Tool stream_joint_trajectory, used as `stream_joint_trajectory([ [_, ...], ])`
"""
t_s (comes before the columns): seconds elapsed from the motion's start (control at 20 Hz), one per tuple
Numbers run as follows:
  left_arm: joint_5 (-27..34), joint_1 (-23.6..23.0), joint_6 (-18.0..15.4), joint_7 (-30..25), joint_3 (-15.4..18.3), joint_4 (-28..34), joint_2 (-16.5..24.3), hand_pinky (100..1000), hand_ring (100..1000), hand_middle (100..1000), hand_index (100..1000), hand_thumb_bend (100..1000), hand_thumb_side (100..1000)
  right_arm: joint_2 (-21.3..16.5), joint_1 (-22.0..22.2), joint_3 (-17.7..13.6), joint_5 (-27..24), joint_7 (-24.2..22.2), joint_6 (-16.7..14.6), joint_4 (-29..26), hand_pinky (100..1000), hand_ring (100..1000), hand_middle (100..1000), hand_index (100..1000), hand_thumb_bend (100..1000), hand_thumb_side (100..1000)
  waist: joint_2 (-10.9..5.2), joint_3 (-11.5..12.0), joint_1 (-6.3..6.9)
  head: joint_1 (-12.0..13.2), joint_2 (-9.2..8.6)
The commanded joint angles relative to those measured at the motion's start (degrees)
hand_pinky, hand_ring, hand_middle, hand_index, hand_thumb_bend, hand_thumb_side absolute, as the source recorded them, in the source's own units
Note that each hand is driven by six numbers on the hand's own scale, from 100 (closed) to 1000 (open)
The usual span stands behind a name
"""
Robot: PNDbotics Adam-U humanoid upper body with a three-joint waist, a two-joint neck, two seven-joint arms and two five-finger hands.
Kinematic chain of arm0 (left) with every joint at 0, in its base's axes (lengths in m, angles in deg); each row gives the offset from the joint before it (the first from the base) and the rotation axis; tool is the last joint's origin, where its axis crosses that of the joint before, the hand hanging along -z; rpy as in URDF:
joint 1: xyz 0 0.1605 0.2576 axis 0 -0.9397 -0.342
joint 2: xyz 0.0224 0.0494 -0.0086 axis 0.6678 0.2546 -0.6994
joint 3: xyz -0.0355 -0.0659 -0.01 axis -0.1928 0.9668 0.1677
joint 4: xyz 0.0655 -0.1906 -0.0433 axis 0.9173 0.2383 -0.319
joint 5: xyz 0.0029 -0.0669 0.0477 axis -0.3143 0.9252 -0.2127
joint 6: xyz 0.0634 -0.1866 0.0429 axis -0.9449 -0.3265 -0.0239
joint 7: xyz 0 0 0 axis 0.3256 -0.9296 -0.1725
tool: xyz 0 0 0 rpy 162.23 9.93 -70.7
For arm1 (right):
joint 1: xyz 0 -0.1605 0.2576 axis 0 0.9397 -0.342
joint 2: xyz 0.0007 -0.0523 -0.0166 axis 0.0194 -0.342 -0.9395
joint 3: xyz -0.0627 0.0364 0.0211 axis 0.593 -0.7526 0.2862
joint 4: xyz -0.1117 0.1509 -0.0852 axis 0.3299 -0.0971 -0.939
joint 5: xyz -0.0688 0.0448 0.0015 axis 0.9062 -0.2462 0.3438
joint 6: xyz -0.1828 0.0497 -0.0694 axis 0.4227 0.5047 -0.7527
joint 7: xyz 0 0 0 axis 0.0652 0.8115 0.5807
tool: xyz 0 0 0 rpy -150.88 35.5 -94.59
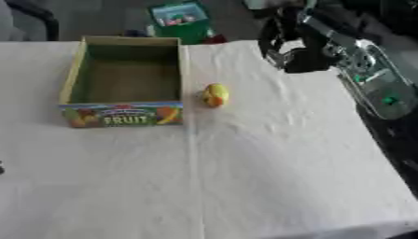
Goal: Pick up objects on the table and place them in the box.
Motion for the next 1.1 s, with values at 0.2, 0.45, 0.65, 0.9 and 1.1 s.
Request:
stream_joint_trajectory([
  [0.2, 0.1, 0.4, -0.1, -0.5, -0.3, 0.6, 0.8, 469, 503, 462, 798, 100, 767, 1.5, -8.3, 1.9, 17.7, 1.7, -7.8, 12.6, 584, 690, 668, 904, 100, 203, -0.98, 0.8, -0.01, -0.5, 0.12],
  [0.45, 0.1, 0.4, 0.0, -0.7, -0.5, 0.5, 0.8, 469, 503, 462, 798, 100, 769, 5.1, -13.1, 3.1, 31.5, 2.9, -13.1, 21.2, 643, 738, 731, 920, 100, 248, -0.92, 1.5, -0.09, -0.7, 0.08],
  [0.65, 0.1, 0.5, -0.1, -0.8, -0.6, 0.5, 0.8, 468, 503, 461, 798, 100, 768, 7.8, -15.6, 3.7, 41.8, 4.5, -16.6, 26.7, 686, 767, 766, 931, 100, 308, -0.80, 1.9, -0.04, -0.9, 0.07],
  [0.9, 0.1, 0.6, -0.1, -0.9, -0.7, 0.6, 0.9, 468, 503, 461, 797, 100, 767, 9.7, -17.0, 3.6, 50.6, 7.1, -18.8, 31.8, 714, 784, 784, 938, 100, 349, -0.83, 2.5, 0.02, -1.1, 0.11],
  [1.1, 0.1, 0.6, -0.1, -0.9, -0.7, 0.6, 0.8, 468, 502, 461, 797, 100, 765, 10.3, -16.9, 3.8, 54.5, 7.5, -20.3, 33.2, 730, 795, 793, 943, 100, 375, -0.85, 2.3, 0.03, -1.0, 0.02],
])
